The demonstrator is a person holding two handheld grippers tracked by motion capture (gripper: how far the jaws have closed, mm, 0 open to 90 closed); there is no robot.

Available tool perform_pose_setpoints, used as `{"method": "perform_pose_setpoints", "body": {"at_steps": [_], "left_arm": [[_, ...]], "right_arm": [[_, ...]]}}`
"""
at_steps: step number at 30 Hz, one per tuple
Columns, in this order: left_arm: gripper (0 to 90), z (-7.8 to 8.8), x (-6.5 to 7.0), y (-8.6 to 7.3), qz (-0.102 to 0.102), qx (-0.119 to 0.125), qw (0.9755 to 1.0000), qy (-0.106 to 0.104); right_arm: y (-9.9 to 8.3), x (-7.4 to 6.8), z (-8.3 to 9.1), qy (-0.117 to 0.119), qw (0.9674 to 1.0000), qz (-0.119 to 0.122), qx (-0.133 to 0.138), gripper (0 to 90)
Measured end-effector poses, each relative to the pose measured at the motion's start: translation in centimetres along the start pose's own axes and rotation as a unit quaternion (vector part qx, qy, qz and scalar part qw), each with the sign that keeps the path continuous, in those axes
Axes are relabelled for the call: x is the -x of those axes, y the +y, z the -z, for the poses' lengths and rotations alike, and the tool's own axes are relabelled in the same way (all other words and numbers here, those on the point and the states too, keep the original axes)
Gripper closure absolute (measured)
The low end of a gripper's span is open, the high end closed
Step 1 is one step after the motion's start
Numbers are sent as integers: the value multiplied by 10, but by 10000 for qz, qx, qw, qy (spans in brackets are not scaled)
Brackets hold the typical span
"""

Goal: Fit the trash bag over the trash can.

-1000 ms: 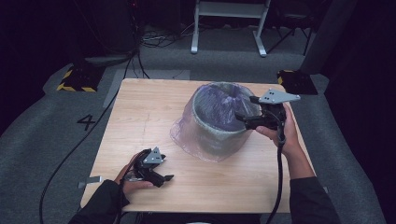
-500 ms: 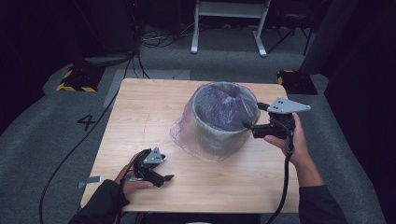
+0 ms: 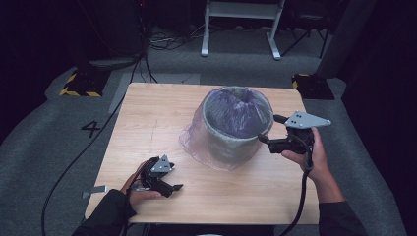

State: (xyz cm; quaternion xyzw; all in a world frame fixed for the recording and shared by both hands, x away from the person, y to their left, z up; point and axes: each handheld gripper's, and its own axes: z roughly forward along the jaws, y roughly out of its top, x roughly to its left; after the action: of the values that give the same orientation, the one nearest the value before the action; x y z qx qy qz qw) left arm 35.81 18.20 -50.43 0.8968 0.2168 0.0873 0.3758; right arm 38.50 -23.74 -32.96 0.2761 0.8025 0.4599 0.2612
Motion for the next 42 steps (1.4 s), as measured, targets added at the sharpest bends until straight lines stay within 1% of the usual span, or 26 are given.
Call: {"method": "perform_pose_setpoints", "body": {"at_steps": [5, 7, 12, 14, 16, 17, 25, 26, 29, 37, 42], "left_arm": [[146, 0, 0, 0, -8, -5, 10000, 2], [146, 0, 0, 0, 0, 0, 10000, 1], [146, 0, 0, 0, 0, 0, 10000, 1], [146, 0, 0, 0, 0, 0, 10000, 0], [146, 0, 0, 0, 0, 1, 10000, 0], [146, 0, 0, 0, 1, 1, 10000, 0], [146, 0, 0, 0, 0, 0, 10000, 1], [146, 0, 0, 0, 0, 1, 10000, 0], [146, 0, 0, 0, 1, 1, 10000, -1], [146, 0, 0, 0, -5, -3, 10000, -5], [146, 0, 0, 0, -5, -3, 10000, -5]], "right_arm": [[-5, -2, 1, 9, 10000, 12, -84, 173], [-6, -3, 1, 25, 9999, 54, -113, 172], [-11, -4, 0, 30, 9998, 46, -173, 172], [-14, -5, 0, 60, 9998, 62, -199, 172], [-17, -5, -1, 116, 9997, 24, -209, 172], [-18, -5, -1, 109, 9997, 56, -224, 172], [-26, -6, -4, 24, 9990, 127, -421, 172], [-28, -7, -5, 33, 9989, 95, -452, 172], [-32, -8, -7, 29, 9986, 134, -502, 172], [-43, -9, -11, 33, 9976, 135, -678, 172], [-52, -9, -17, 35, 9961, 165, -863, 173]]}}
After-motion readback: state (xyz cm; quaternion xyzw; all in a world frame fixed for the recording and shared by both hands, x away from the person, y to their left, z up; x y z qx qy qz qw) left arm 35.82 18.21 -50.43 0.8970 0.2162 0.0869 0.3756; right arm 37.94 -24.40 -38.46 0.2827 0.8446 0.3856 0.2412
